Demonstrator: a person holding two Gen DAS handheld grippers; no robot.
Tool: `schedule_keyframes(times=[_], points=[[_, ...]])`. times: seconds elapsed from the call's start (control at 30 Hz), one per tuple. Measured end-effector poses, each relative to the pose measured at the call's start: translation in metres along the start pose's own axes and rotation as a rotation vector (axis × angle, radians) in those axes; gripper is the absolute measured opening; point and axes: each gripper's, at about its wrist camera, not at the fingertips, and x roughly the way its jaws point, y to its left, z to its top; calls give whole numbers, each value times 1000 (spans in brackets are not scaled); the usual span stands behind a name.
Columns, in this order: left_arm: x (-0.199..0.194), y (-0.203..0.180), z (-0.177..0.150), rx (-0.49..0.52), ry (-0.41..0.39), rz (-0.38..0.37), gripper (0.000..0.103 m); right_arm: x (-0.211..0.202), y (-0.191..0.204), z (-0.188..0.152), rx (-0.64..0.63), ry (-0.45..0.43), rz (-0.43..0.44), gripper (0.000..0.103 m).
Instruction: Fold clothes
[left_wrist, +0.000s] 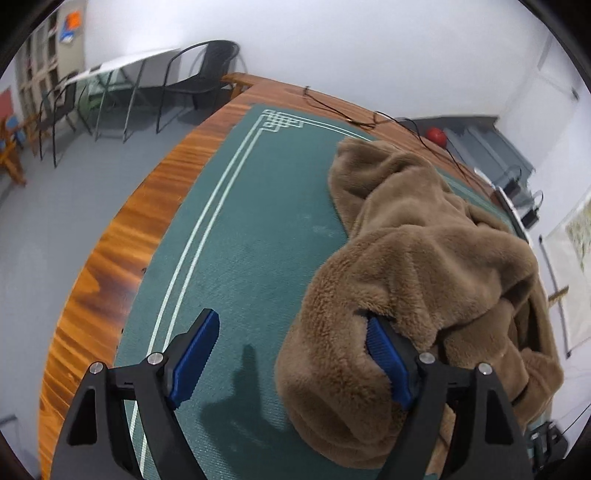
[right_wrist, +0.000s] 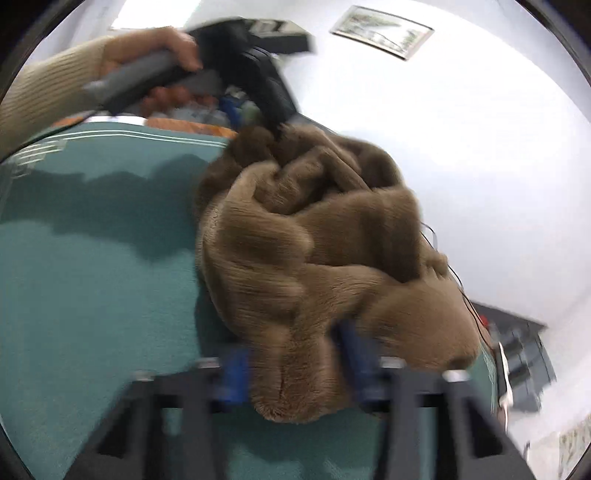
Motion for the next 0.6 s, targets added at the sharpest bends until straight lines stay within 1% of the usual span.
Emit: schedule_keyframes(times=[0.07, 0.1, 0.17, 0.2, 0.3, 0.37, 0.47, 0.5, 0.57, 0.6], points=[[-6, 14, -4, -54, -9, -16, 81, -4, -10, -1, 50, -22, -41, 28], [-9, 21, -7, -72, -17, -11, 79, -8, -15, -1, 74, -40, -71, 27], [-19, 32, -12, -89, -39, -5, 78, -21, -26, 2, 124, -93, -148, 23], [-25, 36, -15, -91, -52, -6, 78, -30, -32, 3, 144, -122, -196, 22], [-43, 38, -28, -35, -84, -48, 78, -58, -46, 4, 194, -206, -366, 22], [-54, 31, -39, 45, -102, -77, 79, -77, -54, 2, 228, -255, -467, 14], [-67, 12, -53, 194, -130, -107, 80, -92, -67, -5, 313, -274, -462, 14], [-71, 4, -57, 256, -142, -116, 81, -95, -71, -8, 338, -277, -446, 15], [-80, -12, -66, 379, -170, -115, 81, -90, -71, -14, 363, -256, -311, 15], [-85, -20, -72, 447, -188, -103, 81, -87, -71, -17, 359, -230, -264, 16]])
